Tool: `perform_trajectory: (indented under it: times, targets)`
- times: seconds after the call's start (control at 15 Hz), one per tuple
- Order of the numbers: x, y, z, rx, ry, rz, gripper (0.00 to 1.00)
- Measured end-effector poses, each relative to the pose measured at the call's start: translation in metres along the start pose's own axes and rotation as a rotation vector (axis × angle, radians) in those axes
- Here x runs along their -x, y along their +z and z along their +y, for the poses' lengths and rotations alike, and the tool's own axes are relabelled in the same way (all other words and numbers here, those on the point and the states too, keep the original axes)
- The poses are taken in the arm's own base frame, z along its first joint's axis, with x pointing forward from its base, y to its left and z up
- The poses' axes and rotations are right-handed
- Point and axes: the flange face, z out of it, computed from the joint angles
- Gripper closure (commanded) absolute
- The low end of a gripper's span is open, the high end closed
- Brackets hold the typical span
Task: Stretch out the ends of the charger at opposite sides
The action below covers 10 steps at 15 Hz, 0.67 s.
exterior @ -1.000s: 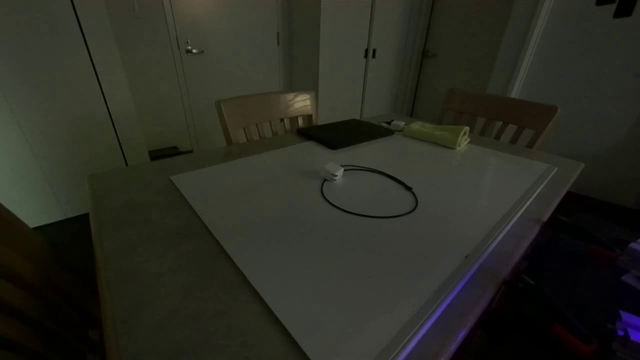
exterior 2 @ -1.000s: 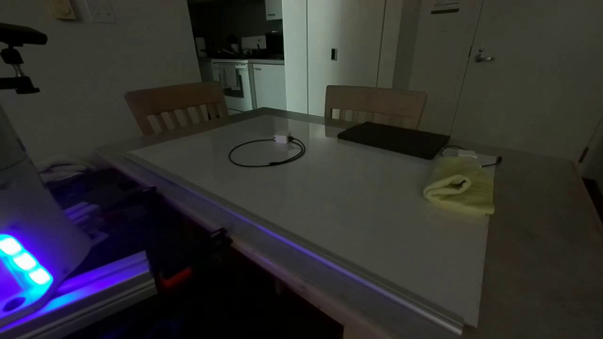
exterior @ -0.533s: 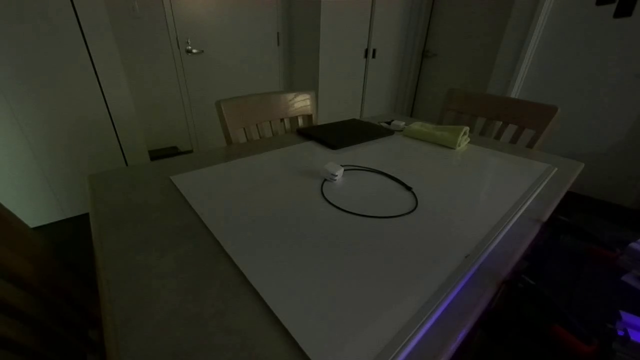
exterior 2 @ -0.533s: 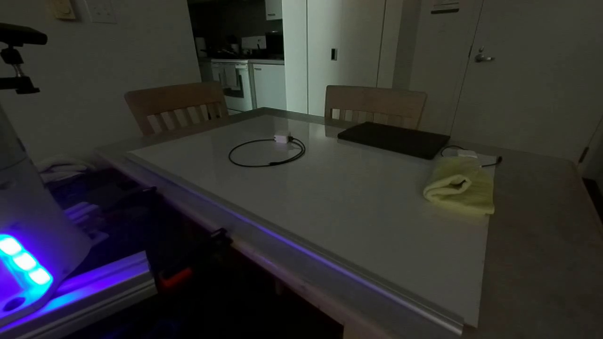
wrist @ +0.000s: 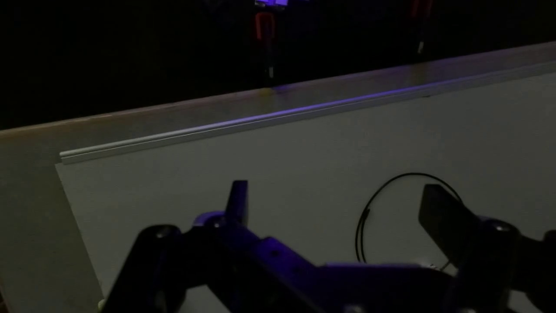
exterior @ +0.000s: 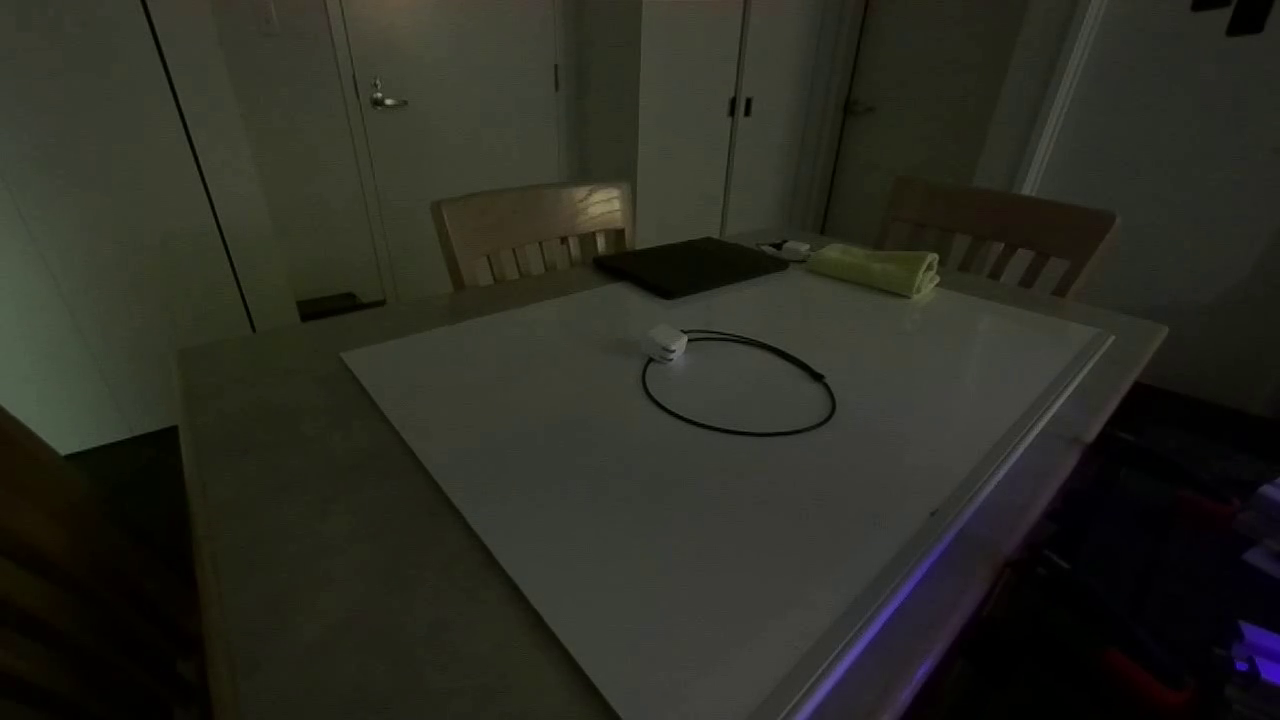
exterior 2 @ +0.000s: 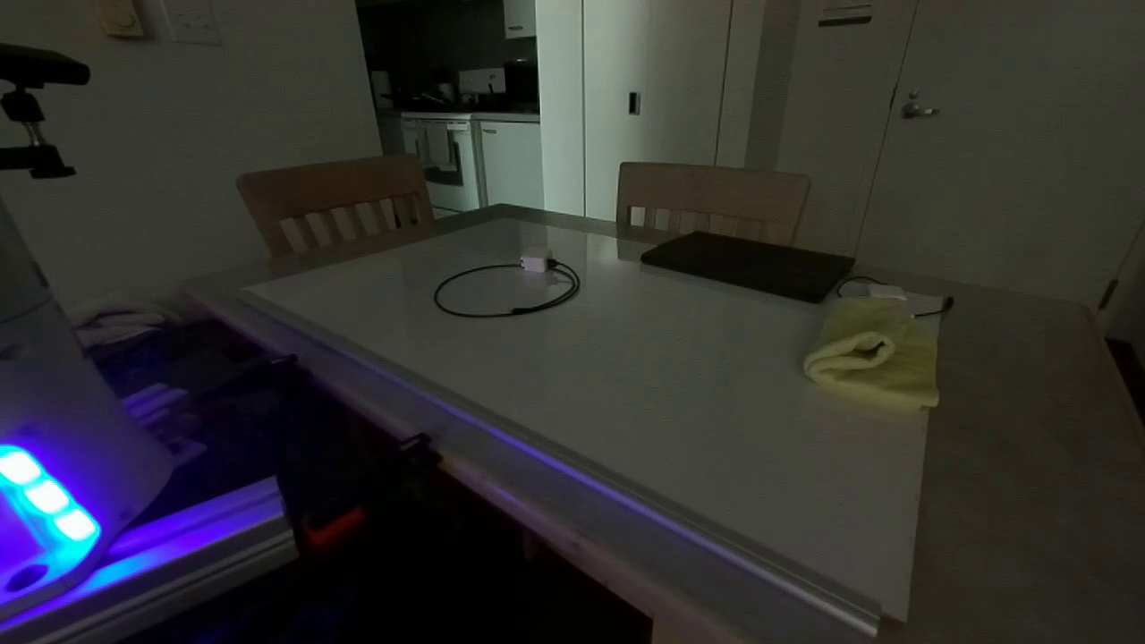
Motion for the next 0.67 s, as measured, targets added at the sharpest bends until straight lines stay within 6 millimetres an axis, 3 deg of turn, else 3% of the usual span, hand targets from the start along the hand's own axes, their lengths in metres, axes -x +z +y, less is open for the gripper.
perform_trajectory:
  times: [0.27,0.67]
  targets:
    - [-0.024,0.006,-0.008,-0.001,-0.056,-0.02,0.0]
    - [-0.098,0.045,-0.049,-0.018,-0.318,-0.162,0.0]
